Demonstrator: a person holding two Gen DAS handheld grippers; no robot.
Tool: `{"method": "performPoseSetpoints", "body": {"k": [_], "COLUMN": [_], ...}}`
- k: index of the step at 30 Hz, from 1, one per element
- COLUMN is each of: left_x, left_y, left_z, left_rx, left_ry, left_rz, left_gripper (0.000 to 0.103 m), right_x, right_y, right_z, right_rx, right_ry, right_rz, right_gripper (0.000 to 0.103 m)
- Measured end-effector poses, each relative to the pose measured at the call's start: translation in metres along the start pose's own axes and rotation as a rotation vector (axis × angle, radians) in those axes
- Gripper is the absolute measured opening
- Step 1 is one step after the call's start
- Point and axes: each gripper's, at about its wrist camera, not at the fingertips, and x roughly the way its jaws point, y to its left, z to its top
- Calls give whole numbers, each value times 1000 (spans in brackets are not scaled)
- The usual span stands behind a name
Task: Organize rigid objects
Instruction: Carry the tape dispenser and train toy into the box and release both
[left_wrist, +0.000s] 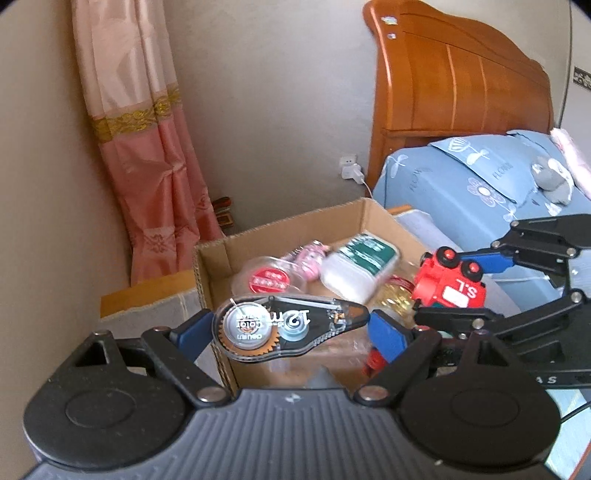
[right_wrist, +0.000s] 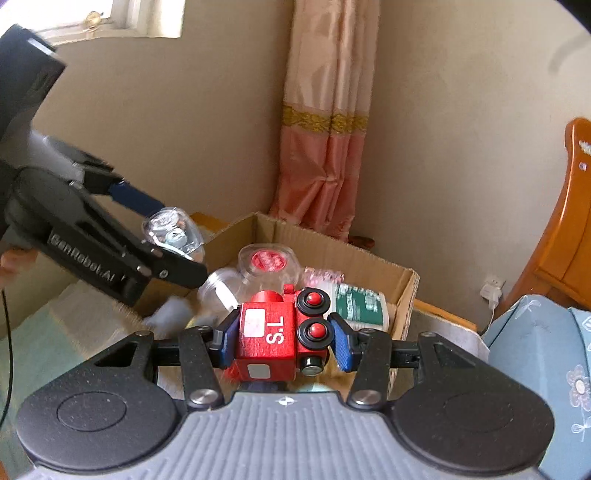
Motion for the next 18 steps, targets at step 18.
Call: {"method": "performPoseSetpoints", "body": {"k": [18], "left_x": [37], "left_y": [32], "left_z": [5], "left_rx": [-54], "left_ry": [53], "left_rz": [-14], "left_gripper": [91], "right_x": [49], "right_y": [-16], "right_z": [15], "right_rx": [74], "right_ry": [26], "right_rz": [-49], "right_gripper": [90]}}
